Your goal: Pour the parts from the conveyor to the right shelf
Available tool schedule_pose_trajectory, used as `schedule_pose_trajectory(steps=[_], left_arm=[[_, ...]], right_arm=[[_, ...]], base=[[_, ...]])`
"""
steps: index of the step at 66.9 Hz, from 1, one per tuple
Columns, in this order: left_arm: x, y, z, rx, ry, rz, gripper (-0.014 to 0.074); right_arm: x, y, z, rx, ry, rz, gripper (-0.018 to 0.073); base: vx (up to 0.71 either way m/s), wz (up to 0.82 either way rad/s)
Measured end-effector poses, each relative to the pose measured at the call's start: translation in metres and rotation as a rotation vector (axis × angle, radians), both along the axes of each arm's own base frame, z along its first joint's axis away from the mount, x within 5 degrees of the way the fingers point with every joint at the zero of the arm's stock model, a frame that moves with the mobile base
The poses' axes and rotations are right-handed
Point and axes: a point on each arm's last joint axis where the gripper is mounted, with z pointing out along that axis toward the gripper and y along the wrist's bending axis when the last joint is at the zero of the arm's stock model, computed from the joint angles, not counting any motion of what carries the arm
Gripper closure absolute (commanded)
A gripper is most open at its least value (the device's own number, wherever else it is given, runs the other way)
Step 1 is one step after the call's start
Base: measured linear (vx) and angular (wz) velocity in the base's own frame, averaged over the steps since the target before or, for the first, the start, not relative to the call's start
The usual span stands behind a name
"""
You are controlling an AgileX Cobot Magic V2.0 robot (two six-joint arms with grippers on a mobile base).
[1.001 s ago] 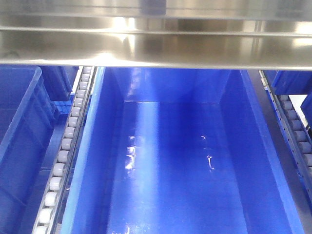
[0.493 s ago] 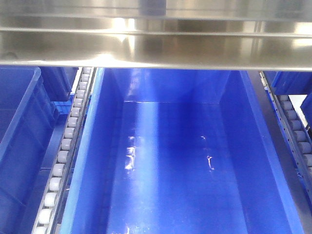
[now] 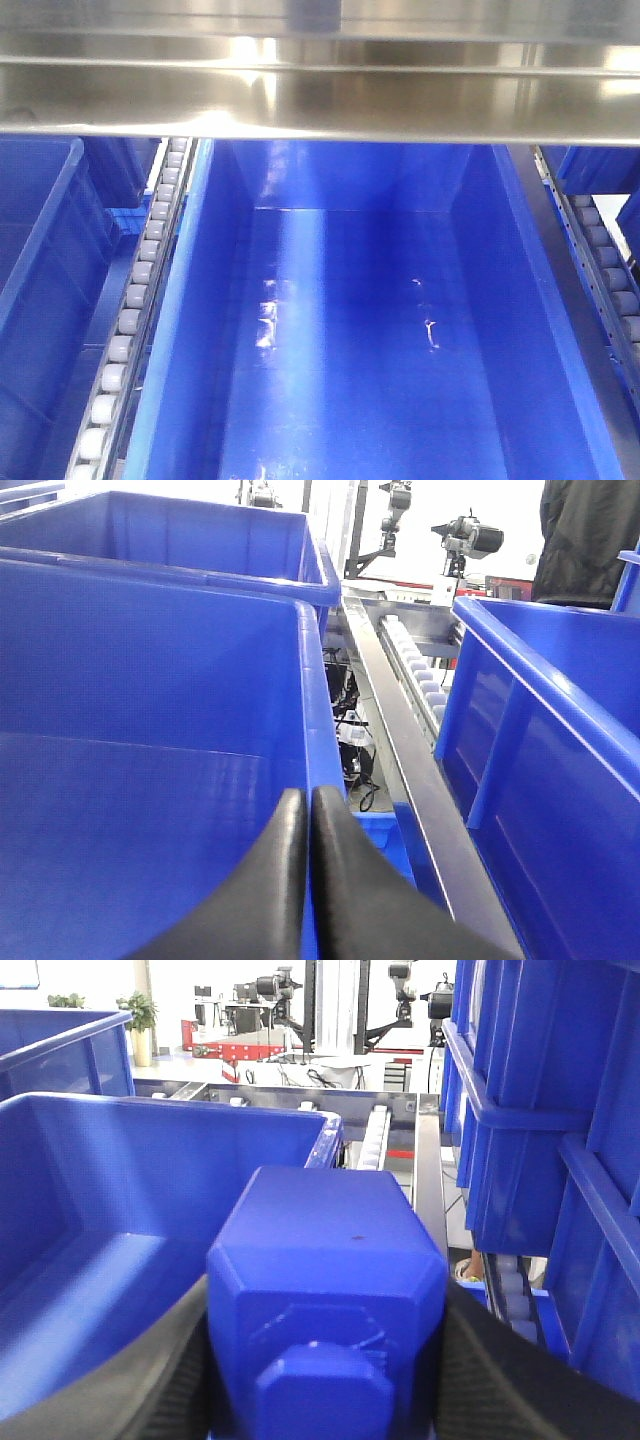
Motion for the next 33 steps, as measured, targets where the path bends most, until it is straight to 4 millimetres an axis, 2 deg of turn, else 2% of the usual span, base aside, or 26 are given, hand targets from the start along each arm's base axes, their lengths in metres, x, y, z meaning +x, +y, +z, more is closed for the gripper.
schedule_pose_trajectory(steps=[18, 23, 33], left_arm=[[0.0, 0.0, 0.0, 0.0, 0.0, 0.0, 0.0603], [0.0, 0.0, 0.0, 0.0, 0.0, 0.0, 0.0603], [0.0, 0.0, 0.0, 0.0, 0.0, 0.0, 0.0603]], right_arm=[[0.0, 0.001, 0.002, 0.047, 0.036, 0.008, 0.0559], [0.002, 0.001, 0.01, 0.043, 0.072, 0.005, 0.0557], [0.019, 0.006, 0.03, 0.026, 0.173, 0.041, 0.0553]], base=[[0.0, 0.0], [0.0, 0.0], [0.0, 0.0]])
